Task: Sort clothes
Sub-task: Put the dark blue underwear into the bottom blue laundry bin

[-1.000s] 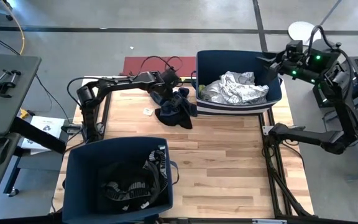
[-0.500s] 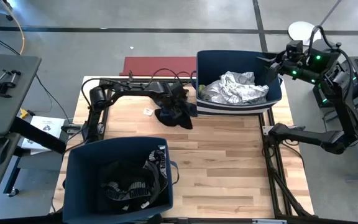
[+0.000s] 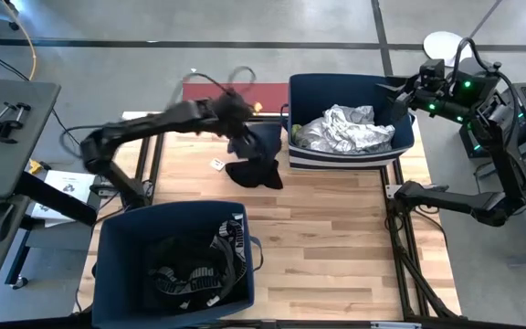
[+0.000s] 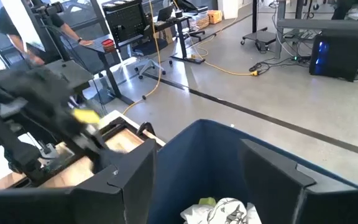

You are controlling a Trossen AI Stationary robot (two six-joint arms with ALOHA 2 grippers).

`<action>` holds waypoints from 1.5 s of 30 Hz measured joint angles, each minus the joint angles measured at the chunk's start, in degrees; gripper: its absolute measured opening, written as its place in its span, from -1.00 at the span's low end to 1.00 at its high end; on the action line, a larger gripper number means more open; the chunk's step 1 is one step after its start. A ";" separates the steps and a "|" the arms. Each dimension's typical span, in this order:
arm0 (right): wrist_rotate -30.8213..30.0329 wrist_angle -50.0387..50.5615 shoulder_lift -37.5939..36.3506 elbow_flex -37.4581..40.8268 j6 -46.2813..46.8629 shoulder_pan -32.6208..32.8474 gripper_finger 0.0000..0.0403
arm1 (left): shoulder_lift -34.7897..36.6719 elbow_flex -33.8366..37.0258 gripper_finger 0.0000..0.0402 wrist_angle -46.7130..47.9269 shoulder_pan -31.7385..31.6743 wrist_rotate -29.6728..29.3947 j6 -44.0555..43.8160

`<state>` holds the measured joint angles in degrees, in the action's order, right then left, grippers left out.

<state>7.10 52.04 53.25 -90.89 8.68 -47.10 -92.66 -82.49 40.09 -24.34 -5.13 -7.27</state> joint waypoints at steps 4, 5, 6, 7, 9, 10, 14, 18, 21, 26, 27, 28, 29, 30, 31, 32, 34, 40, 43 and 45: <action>-0.27 -1.34 0.15 0.00 -0.83 0.00 0.07 | 8.98 -4.16 -0.99 -0.11 1.22 1.86 2.12; -0.41 -2.02 0.25 0.00 -1.29 0.00 0.07 | 10.95 -5.86 -0.99 -0.22 1.85 2.53 3.11; -0.42 -2.85 0.31 0.00 -1.64 0.00 0.07 | 12.59 -7.82 -0.99 -0.30 2.69 2.98 3.97; -0.42 -3.68 0.43 0.00 -2.01 0.00 0.07 | 14.12 -9.99 -1.00 -0.44 3.74 3.12 4.71; -0.41 -5.71 0.78 0.00 -2.93 0.00 0.07 | 16.24 -14.86 -1.00 -0.41 6.31 3.17 6.12; -0.41 -6.78 1.04 0.00 -3.41 -0.02 0.07 | 16.90 -17.58 -1.00 -0.41 7.87 3.15 6.61; -0.40 -12.21 2.43 0.00 -6.05 -0.02 0.07 | 17.68 -28.05 -1.00 -0.49 15.45 3.50 6.95; -0.62 -19.91 4.42 0.00 -8.75 -0.02 0.07 | 16.95 -33.78 -1.00 0.62 25.24 4.55 6.58; -0.64 -26.27 6.45 -0.02 -9.91 -0.02 0.07 | 16.09 -34.15 -1.00 6.67 32.18 4.00 0.79; -0.64 -33.78 10.48 -0.02 -12.09 -0.02 0.07 | 13.03 -33.87 -1.00 26.50 42.18 1.63 -25.29; -0.66 -34.59 11.39 -0.02 -12.17 -0.02 0.07 | 12.46 -33.92 -1.00 30.32 44.19 1.64 -31.06; -0.66 -35.24 12.31 -0.02 -12.19 -0.02 0.07 | 11.80 -33.91 -1.00 33.75 46.13 1.68 -36.13; -0.66 -35.88 13.18 -0.02 -12.18 -0.02 0.07 | 11.11 -33.61 -1.00 36.34 48.03 2.14 -40.37; -0.66 -36.44 14.08 -0.02 -12.19 -0.02 0.07 | 10.22 -32.98 -1.00 38.10 49.96 3.14 -43.57; -0.64 -36.80 14.90 -0.02 -12.19 -0.02 0.07 | 9.37 -31.91 -1.00 39.02 51.72 3.90 -45.76; -0.57 -37.17 15.68 -0.02 -12.19 -0.02 0.07 | 8.52 -30.55 -1.00 39.47 53.38 4.70 -47.54; 0.43 -37.60 16.98 -0.02 -12.19 -0.02 0.07 | 7.20 -27.20 -1.00 40.32 56.50 5.10 -51.49; 3.07 -37.62 18.47 -0.02 -12.54 -0.02 0.07 | 7.34 -11.78 -1.00 35.21 62.45 6.58 -65.51; 3.12 -37.76 17.99 -0.02 -13.93 -0.02 0.07 | 7.82 -2.68 -1.00 27.89 63.88 6.39 -69.84; 3.11 -37.74 17.51 -0.02 -14.54 -0.02 0.07 | 8.08 3.62 -1.00 23.03 64.00 6.45 -72.99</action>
<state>10.21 14.30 70.76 -90.91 -5.86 -47.11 -84.58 -78.87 63.11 39.66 1.31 -80.26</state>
